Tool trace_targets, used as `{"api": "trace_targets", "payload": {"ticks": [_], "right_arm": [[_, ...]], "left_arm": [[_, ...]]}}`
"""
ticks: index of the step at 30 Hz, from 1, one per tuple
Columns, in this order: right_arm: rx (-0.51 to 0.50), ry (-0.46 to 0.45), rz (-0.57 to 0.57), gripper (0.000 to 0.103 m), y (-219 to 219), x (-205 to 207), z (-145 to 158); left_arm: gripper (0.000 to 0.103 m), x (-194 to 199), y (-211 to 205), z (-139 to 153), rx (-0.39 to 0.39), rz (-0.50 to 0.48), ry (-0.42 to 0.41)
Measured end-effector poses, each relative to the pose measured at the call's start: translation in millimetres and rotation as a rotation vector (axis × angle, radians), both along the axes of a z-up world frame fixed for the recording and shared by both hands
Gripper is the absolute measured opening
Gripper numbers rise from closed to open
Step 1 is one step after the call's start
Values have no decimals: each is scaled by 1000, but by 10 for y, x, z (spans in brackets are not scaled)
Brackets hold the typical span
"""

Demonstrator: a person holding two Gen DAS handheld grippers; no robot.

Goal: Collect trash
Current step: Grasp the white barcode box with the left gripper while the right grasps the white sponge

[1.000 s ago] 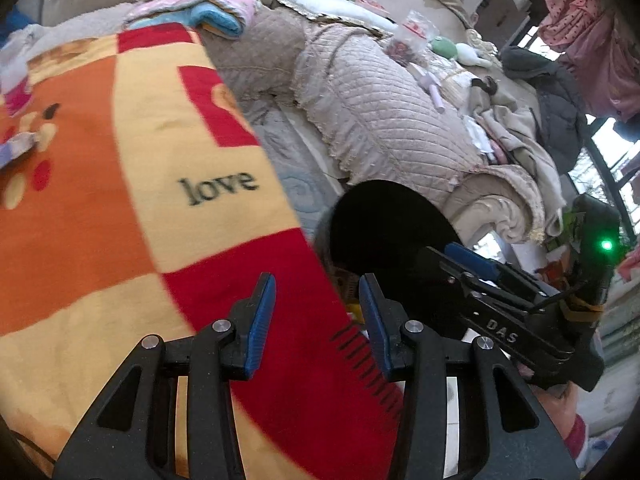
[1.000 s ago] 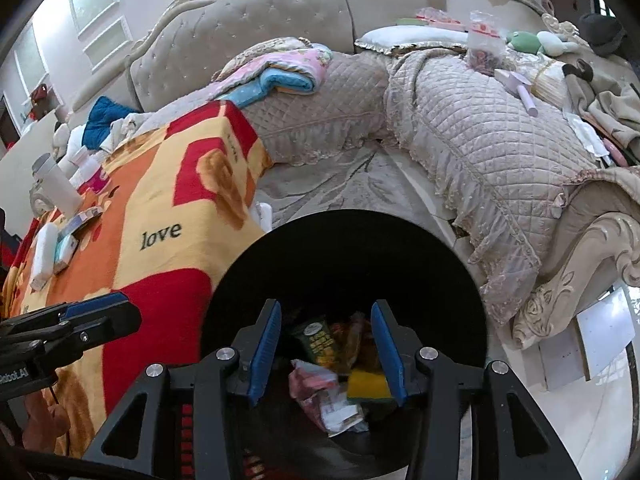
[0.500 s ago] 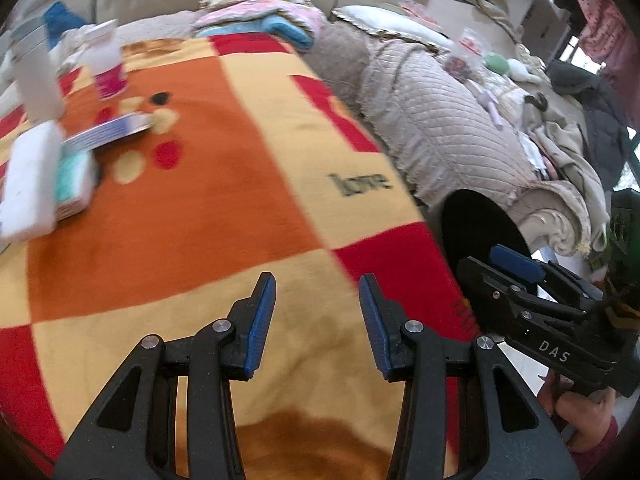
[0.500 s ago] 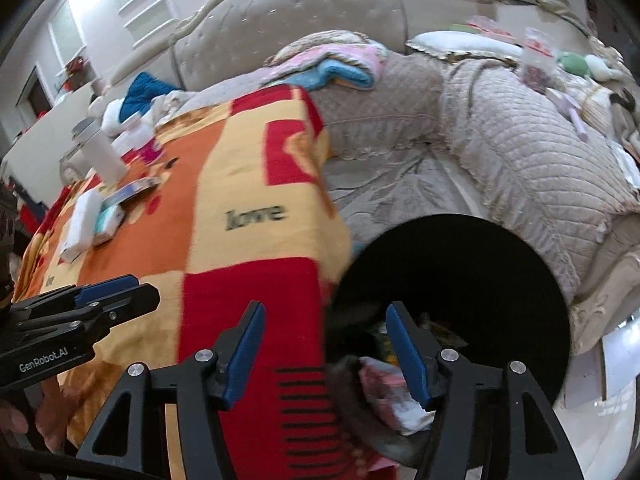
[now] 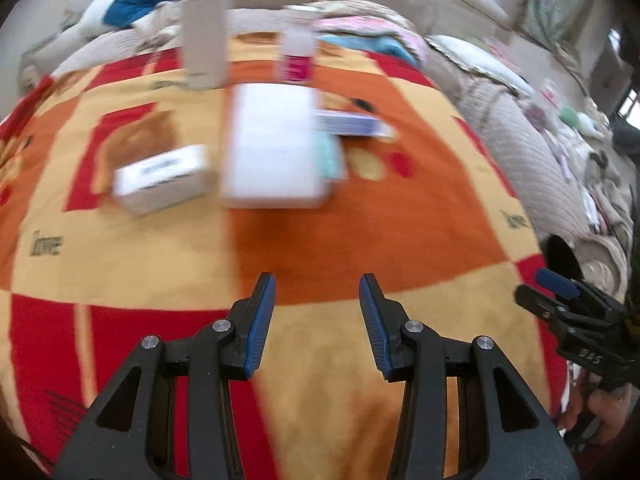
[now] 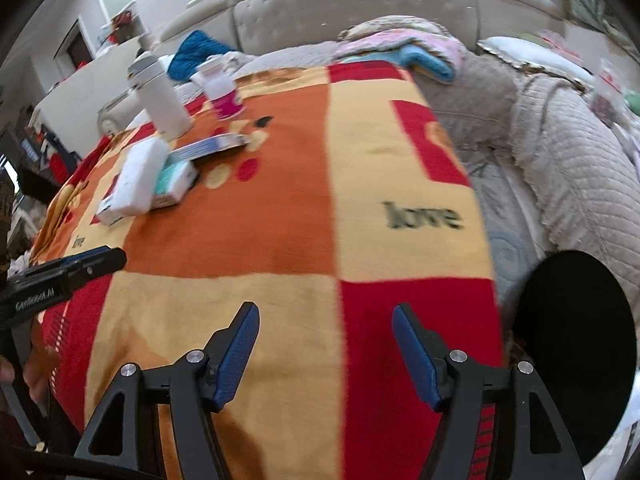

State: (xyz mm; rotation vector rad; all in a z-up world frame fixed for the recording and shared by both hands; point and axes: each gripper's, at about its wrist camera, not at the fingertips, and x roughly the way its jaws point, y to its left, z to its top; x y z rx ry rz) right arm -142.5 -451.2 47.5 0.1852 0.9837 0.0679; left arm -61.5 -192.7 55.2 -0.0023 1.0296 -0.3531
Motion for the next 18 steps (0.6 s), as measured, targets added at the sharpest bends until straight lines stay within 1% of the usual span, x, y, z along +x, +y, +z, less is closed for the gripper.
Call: {"api": "trace_targets", "payload": {"ticks": [3,4,5,6,8,10,11,13,16,18], "right_arm": [[-2,-1,34,70,191,99,26],[-5,-2,46,72,265,134,36],[-6,-3,55,72,335,167,43],[-5,-2,61,72,377,195,45],[0,3,75,72,476,257,51],[8,8,90,72,573,317,53],[9,8,100,72,621,343,58],[1,8,116,73,699,388,70],[-3,10,134,73,790,455,86],[3,8,141,73,834,502,95]], "left_arm": [[42,134,333,10,12,53,-7],[45,185,438,17,14,72,-11],[50,256,545,28,16,92,-16],[51,354,683,49,13,120,-25],[51,517,877,90,12,163,-43],[51,670,1022,110,17,187,-62],[51,714,1055,116,18,183,-65],[51,789,1096,121,23,134,-78],[57,834,1015,90,52,9,-86],[59,858,951,61,70,-56,-86]]}}
